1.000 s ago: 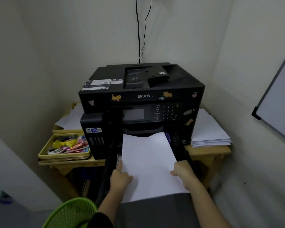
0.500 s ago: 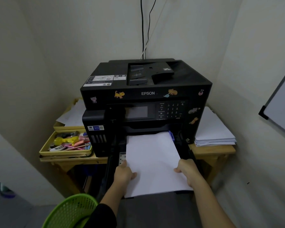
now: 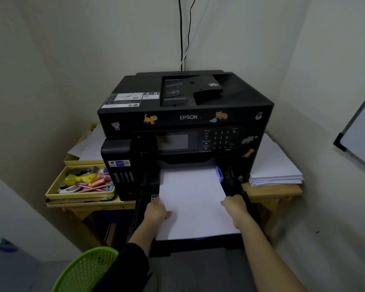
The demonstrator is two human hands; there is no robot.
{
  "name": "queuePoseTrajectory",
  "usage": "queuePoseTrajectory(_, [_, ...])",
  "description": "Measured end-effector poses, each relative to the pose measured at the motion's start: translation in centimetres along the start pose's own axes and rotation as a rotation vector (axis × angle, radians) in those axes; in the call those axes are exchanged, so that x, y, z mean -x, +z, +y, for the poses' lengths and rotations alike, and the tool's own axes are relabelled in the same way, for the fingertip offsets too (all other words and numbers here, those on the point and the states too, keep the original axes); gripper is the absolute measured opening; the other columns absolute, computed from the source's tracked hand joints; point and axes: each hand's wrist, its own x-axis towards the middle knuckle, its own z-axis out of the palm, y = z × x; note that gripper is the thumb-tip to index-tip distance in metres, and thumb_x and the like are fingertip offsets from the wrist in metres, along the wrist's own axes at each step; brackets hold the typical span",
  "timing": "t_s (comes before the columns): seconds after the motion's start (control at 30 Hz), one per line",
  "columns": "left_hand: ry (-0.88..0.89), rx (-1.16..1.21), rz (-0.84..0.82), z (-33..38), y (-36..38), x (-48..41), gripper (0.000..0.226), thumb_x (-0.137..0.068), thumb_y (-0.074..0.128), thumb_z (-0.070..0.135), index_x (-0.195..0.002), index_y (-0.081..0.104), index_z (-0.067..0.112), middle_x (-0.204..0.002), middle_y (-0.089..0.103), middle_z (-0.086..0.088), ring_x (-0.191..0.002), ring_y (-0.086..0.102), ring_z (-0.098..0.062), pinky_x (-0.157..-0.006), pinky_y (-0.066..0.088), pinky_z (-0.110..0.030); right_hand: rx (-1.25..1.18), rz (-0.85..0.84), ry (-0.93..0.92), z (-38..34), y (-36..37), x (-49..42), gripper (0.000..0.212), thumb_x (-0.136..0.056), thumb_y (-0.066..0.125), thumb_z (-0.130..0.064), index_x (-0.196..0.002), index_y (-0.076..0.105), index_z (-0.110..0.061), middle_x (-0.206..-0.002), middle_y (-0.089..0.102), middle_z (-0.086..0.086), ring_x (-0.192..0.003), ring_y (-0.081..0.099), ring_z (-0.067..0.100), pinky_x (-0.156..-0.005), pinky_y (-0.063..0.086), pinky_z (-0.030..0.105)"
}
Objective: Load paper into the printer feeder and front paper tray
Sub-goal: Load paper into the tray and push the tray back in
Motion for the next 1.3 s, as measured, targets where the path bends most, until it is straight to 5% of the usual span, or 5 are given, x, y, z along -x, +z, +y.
queuePoseTrajectory(0.47, [0.168,-0.263,0.045,1.2,0.7,-1.5,0.064,-0.092,0.043,-0.001,-0.150,0.019,0.008,-0.113,0.059,-0.015,-0.061,0.047,-0.011,-0.050,0.041,-0.022,0.343,0.098,-0.248,-0.5,1.7,-2.6,0.035,-0.088,0.042,0.002,-0.059,0.031,-0.015,-0.066,0.041,0.003,-0.054,0.038,0.015,-0.047,0.031,0.025])
queuePoseTrajectory(0.73, [0.397,-0.910,0.002,2.4,1.4,2.0,0.081,-0.085,0.059,0.036,-0.150,0.015,0.016,-0.158,0.004,-0.012,-0.145,0.004,-0.034,-0.116,0.020,-0.044,0.678,-0.022,-0.507,-0.4,1.2,0.6,0.053,-0.086,0.051,-0.008,-0.138,0.045,-0.006,-0.142,0.040,0.016,-0.121,0.049,0.035,-0.097,0.048,0.041])
queuePoseTrajectory(0.9, [0.341,-1.059,-0.537,1.1,1.1,3.9,0.134,-0.063,0.079,0.051,-0.150,-0.019,0.022,-0.154,-0.034,0.001,-0.144,-0.028,-0.021,-0.122,0.001,-0.047,0.746,-0.513,-0.528,1.6,-0.6,3.0,0.080,-0.080,0.059,-0.005,-0.150,0.026,-0.025,-0.161,0.008,-0.005,-0.149,-0.002,0.018,-0.120,0.017,0.038])
queuePoseTrajectory(1.17, [0.573,-1.359,-0.327,-3.6,3.5,5.5,0.141,-0.064,0.080,0.048,-0.145,-0.027,0.005,-0.153,-0.034,-0.012,-0.142,-0.030,-0.027,-0.122,-0.008,-0.041,1.235,-0.523,-0.627,5.0,0.2,4.6,0.139,-0.060,0.085,-0.043,-0.150,-0.019,-0.024,-0.154,-0.034,-0.004,-0.140,-0.035,0.022,-0.118,-0.013,0.052])
queuePoseTrajectory(1.3, [0.651,-1.368,-0.164,-4.5,4.0,5.4,0.103,-0.086,0.061,0.027,-0.147,-0.019,0.003,-0.158,-0.022,-0.013,-0.146,-0.022,-0.026,-0.122,-0.007,-0.037,1.281,-0.272,-0.747,6.0,1.1,5.1,0.106,-0.082,0.067,-0.009,-0.152,-0.013,-0.019,-0.156,-0.028,0.003,-0.141,-0.030,0.020,-0.120,-0.007,0.052])
